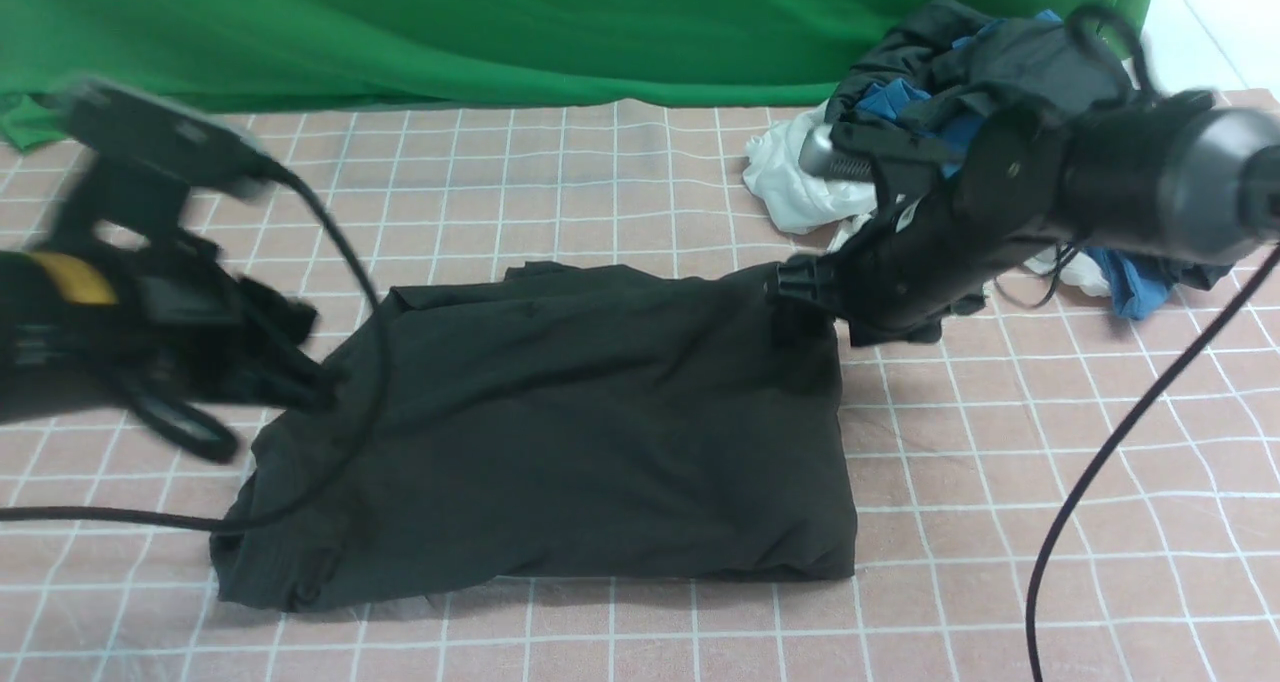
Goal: Fold a long-sleeved shirt over a pink coffee tablecloth.
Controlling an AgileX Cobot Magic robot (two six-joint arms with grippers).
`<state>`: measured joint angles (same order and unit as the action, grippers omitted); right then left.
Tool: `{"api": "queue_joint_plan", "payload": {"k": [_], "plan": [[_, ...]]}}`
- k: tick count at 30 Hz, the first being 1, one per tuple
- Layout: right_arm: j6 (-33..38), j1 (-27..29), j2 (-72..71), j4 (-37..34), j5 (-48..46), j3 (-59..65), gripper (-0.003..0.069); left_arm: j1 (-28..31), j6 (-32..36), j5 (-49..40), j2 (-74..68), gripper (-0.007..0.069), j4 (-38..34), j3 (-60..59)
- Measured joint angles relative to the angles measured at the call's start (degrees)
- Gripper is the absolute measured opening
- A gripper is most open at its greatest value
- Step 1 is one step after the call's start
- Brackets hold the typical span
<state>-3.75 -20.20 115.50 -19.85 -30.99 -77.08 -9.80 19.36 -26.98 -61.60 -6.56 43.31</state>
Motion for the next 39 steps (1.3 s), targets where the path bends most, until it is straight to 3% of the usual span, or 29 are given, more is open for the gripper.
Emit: {"api": "queue_joint_plan", "payload": {"k": [3, 5, 7, 10, 12, 21, 24, 28, 30, 33, 37, 39], "plan": [[0.0, 0.0, 1.3, 0.0, 0.3, -0.2, 0.053, 0.0, 1.2, 1.9, 8.6, 0.0018, -2.0, -1.5], [0.0, 0.0, 1.7, 0.0, 1.2, -0.7, 0.0465, 0.0, 1.6, 2.5, 13.9, 0.0018, -2.8, -3.1], [0.1, 0.0, 1.8, 0.0, 2.7, -0.9, 0.0349, 0.0, 1.8, 2.5, 18.4, 0.0018, -3.1, -4.5], [2.5, 0.0, 1.8, 0.1, 4.4, -0.9, 0.0113, 0.0, 1.8, 1.4, 25.5, 0.0018, -3.3, -7.3], [5.0, 0.1, 2.0, 0.1, 4.6, -1.0, 0.007, 0.0, 1.8, 0.5, 28.4, 0.0018, -3.3, -8.3], [8.5, 4.8, 2.2, 0.0, 0.7, -5.3, 0.0076, 0.0, 1.9, -1.6, 39.1, 0.0018, -3.3, -12.4], [9.5, 5.6, 2.2, 0.7, -1.2, -5.9, 0.016, 0.0, 2.0, -1.7, 40.0, 0.0018, -3.3, -13.4], [9.6, 5.9, 1.9, 1.8, -5.3, -6.1, 0.0449, 0.0, 2.5, -1.7, 40.0, 0.0018, -0.8, -14.7], [9.6, 5.9, 1.1, 2.3, -7.2, -6.1, 0.0507, 0.0, 2.7, -2.0, 40.0, 0.0018, 1.2, -15.0], [9.6, 5.9, -4.2, 4.9, -12.1, -6.1, 0.0454, 0.0, 2.7, -1.5, 40.0, 0.0018, 2.6, -15.1], [9.6, 5.9, -15.6, 8.8, -17.9, -3.8, 0.0229, 0.0, 3.0, 0.8, 40.5, 0.0018, -0.9, -15.1], [9.6, 5.9, -22.1, 9.4, -19.6, -0.8, 0.0169, 0.0, 3.8, 1.5, 40.9, 0.0018, -4.1, -15.1]]}}
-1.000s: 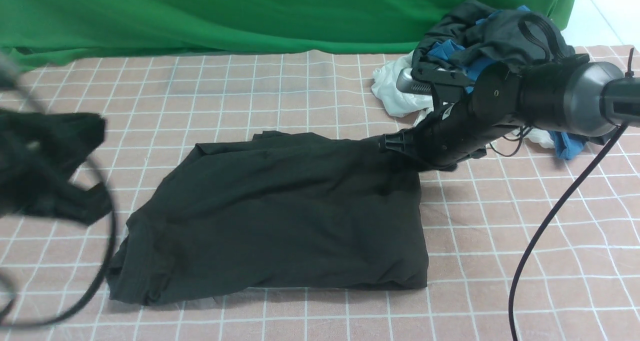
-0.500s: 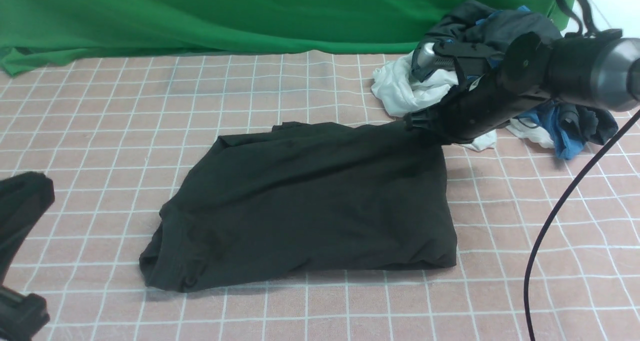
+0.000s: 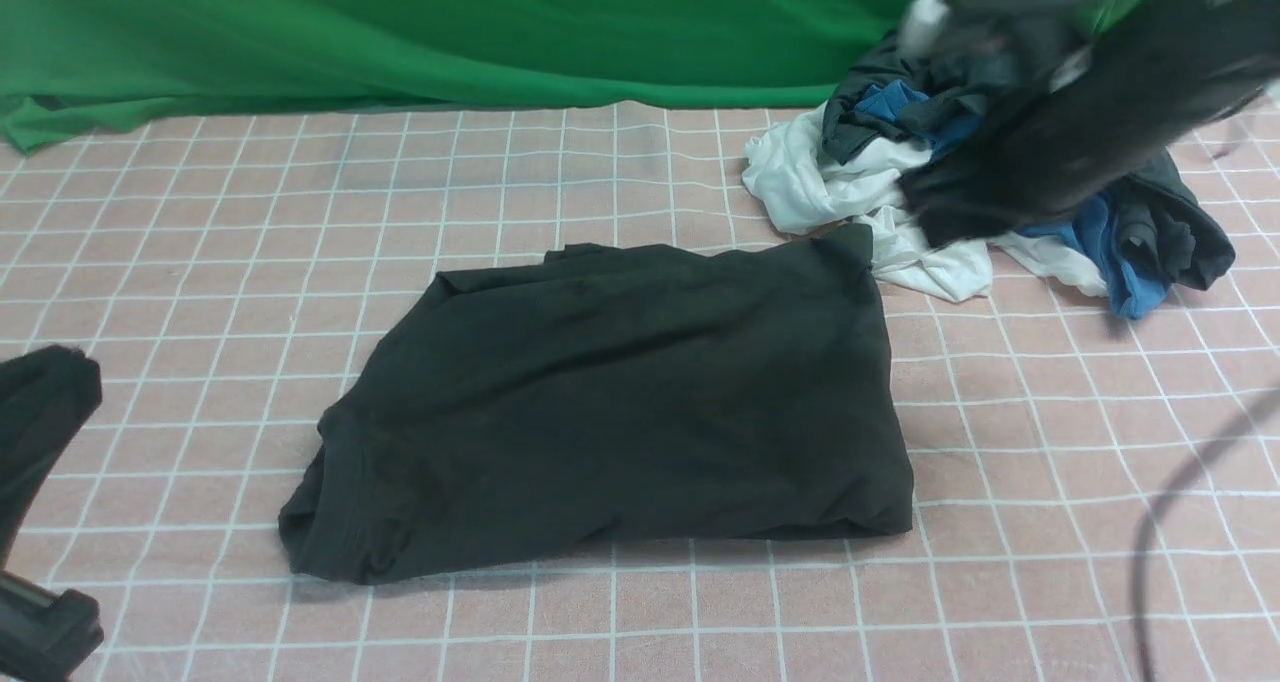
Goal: Fold a long-sleeved shirt over a pink coffee tablecloth.
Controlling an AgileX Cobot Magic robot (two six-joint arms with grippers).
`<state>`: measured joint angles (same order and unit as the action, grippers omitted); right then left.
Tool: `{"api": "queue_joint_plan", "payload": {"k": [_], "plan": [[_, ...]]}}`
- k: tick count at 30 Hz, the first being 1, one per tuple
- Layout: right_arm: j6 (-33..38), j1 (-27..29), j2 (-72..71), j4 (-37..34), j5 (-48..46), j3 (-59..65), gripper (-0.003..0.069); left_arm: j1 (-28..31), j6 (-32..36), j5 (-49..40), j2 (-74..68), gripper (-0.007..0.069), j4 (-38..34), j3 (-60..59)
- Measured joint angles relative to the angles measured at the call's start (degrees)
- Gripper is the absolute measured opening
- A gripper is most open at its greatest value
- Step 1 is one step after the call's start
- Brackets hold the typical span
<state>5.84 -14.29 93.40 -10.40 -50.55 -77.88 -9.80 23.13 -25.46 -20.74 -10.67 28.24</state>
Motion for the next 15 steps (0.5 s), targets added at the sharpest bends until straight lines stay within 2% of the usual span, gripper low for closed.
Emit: {"api": "queue_joint_plan", "payload": {"k": [5, 11, 15], "plan": [[-0.6, 0.0, -19.7, 0.3, -1.3, 11.3, 0.0133, 0.0, 3.3, 3.5, 2.2, 0.0018, -6.6, 0.0], [-6.7, 0.0, -39.6, 2.2, -1.9, 25.0, 0.0109, 0.0, 4.9, 8.1, 5.4, 0.0018, -8.1, 0.0], [-10.0, 0.0, -46.5, 2.5, -2.2, 33.2, 0.0097, 0.0, 5.1, 6.0, 5.6, 0.0018, -8.5, 0.0]]}}
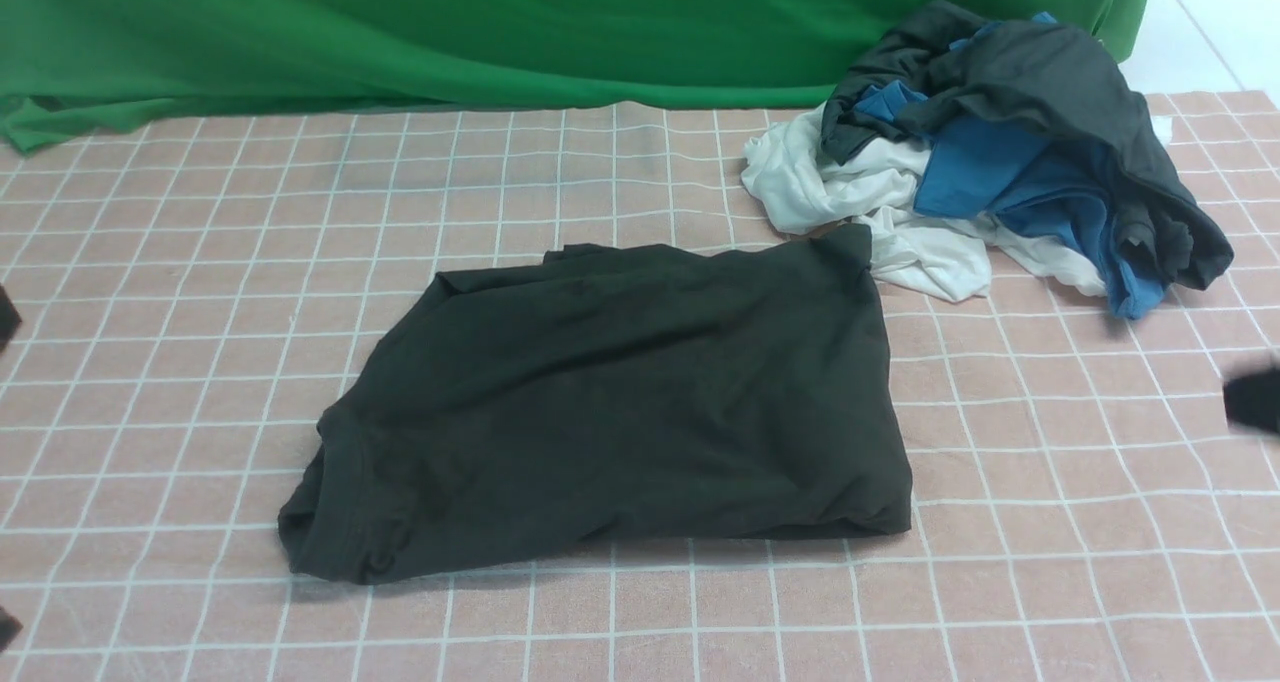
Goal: Fold a long-sleeved shirt over a pink coffee tablecloth.
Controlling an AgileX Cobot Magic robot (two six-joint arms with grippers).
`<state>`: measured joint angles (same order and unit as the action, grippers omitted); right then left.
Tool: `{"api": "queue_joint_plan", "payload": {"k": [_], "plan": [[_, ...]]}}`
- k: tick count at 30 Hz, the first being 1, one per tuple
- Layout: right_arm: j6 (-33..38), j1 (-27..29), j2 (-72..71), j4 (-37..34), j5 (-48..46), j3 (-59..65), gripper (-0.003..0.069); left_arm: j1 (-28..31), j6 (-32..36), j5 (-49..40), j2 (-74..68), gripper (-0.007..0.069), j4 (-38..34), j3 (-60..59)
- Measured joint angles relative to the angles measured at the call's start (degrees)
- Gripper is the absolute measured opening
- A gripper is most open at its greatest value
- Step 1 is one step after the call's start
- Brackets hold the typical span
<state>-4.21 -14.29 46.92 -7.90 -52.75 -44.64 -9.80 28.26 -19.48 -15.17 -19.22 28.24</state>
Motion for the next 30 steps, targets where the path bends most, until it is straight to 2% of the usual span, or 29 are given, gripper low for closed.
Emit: {"api": "queue_joint_plan", "payload": {"k": [6, 12, 18, 30], "plan": [[-0.6, 0.0, -7.8, 0.2, 0.4, 6.9, 0.0097, 0.0, 0.0, -7.5, 0.0, 0.0018, -0.2, 0.0], [-0.1, 0.0, -15.8, 0.2, 1.6, 9.0, 0.0033, 0.0, 0.0, -8.2, 0.0, 0.0018, -0.2, 0.0], [-0.8, 0.0, -21.4, 0.2, 2.9, 9.5, 0.0036, 0.0, 0.2, -8.1, 0.0, 0.0018, -0.2, 0.0], [-1.0, 0.0, -21.9, 1.9, 3.5, 9.6, 0.0055, 0.0, 0.2, -8.0, 0.0, 0.0018, -0.2, 0.0]]}}
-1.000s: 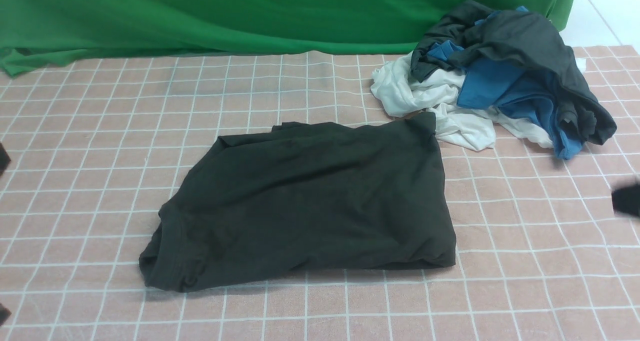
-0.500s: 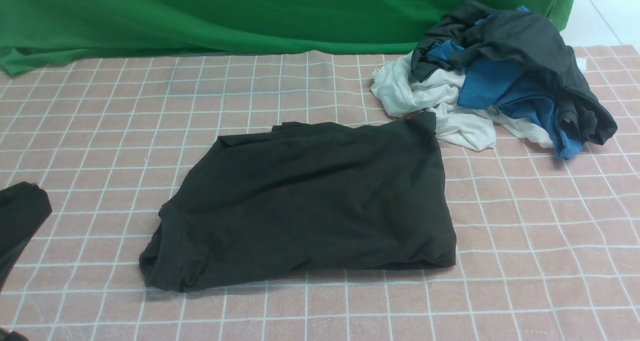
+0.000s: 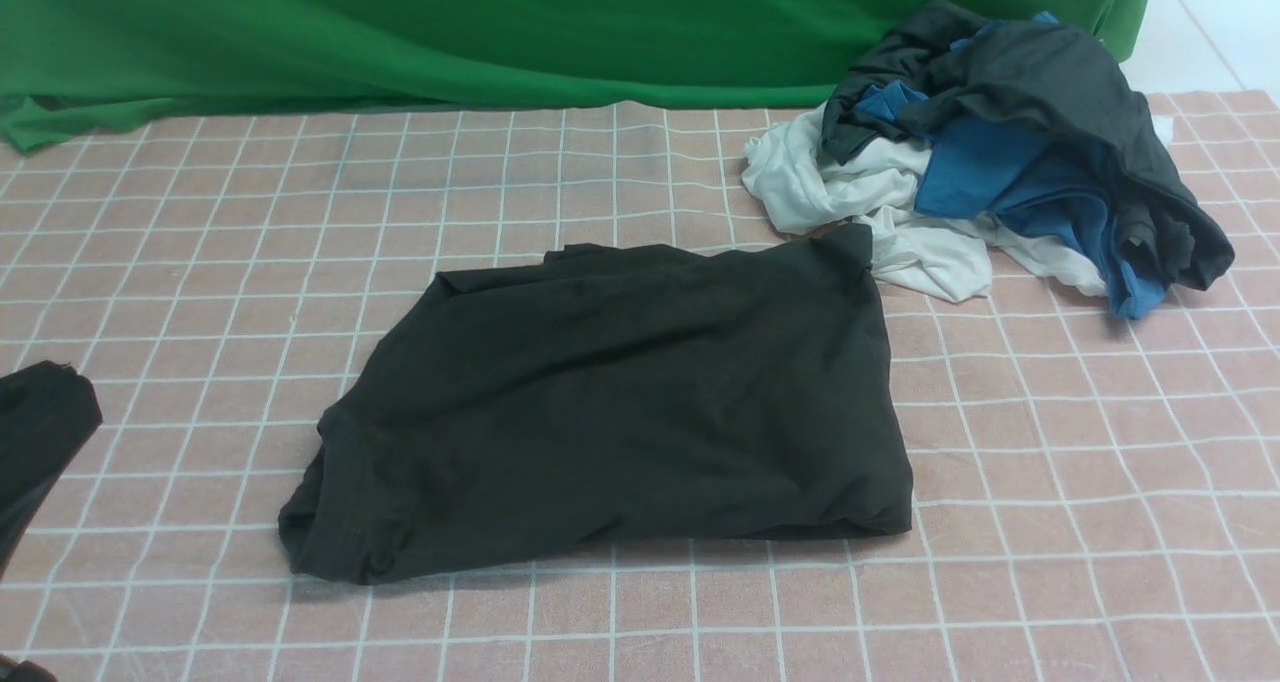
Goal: Fold a long-sleeved shirt over a pink coffee tablecloth.
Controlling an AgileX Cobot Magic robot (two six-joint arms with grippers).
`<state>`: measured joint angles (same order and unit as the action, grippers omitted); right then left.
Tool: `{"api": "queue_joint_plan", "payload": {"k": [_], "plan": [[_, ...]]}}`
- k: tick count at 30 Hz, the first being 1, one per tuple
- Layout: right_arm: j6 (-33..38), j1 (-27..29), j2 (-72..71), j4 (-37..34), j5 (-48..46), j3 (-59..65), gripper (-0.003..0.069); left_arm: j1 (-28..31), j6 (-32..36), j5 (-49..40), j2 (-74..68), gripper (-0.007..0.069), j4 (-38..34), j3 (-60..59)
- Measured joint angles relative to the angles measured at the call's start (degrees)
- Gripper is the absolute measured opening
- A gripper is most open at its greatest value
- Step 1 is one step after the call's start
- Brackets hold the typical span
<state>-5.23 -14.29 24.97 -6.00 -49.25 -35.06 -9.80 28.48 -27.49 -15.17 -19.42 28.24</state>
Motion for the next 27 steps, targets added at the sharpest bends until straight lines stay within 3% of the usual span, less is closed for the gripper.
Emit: {"api": "queue_joint_plan", "payload": {"k": [5, 10, 14, 27], "plan": [[3.6, 3.7, -2.4, 1.2, 10.7, 5.7, 0.0031, 0.0, 0.0, 0.0, 0.0, 0.0018, 0.0, 0.0], [10.6, 13.1, -10.0, -1.3, 26.5, 20.8, 0.003, 0.0, 0.0, 0.0, 0.0, 0.0018, 0.0, 0.0], [11.1, 15.4, -17.7, -1.6, 34.6, 31.6, 0.003, 0.0, 0.0, 0.0, 0.0, 0.0018, 0.0, 0.0], [9.0, 15.4, -24.8, 0.0, 33.0, 35.4, 0.003, 0.0, 0.1, 0.2, 0.0, 0.0018, 0.0, 0.0]]}}
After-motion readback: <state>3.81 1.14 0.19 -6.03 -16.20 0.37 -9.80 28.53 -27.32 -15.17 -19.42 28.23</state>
